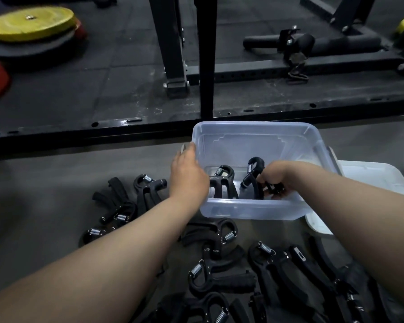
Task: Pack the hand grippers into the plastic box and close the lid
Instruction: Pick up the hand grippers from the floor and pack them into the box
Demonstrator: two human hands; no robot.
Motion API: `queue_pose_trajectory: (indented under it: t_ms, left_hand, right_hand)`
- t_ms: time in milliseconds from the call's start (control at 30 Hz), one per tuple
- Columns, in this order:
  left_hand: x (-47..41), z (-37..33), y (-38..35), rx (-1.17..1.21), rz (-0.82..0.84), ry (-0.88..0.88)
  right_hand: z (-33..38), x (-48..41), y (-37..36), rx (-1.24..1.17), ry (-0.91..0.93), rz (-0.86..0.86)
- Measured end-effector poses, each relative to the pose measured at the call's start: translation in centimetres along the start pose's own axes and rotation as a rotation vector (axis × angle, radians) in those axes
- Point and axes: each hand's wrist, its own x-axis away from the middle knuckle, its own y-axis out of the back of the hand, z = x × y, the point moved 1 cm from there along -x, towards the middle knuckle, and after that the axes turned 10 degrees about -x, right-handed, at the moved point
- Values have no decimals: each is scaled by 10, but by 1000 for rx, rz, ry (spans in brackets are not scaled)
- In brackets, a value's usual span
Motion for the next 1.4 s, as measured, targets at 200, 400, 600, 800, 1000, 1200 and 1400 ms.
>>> queue_pose_trajectory:
  t_ms: [200, 400, 600, 800, 1000, 1200, 1400]
  left_hand:
    - [1, -1, 1, 21, 0, 23]
    - [0, 1, 0, 21, -7, 19]
    - [-1, 2, -2, 23, -15, 6]
    - [-2, 3, -3, 26, -11, 5]
    - [-3, -2, 4, -78, 185, 50]
    - [-1, -12, 10, -201, 255, 51]
    - [10, -15, 18, -235, 263, 71]
  right_hand:
    - [0, -11, -6, 72, 46, 9]
    - [-4, -24, -13, 450, 50, -52]
    - [-5, -26, -11, 575, 107, -55]
    - [-3, -18, -13, 557, 178, -23]
    - [1, 19, -24, 462, 345, -17]
    - [-7, 59, -16, 383, 465, 28]
    - [-15, 107, -34, 374, 1209, -171]
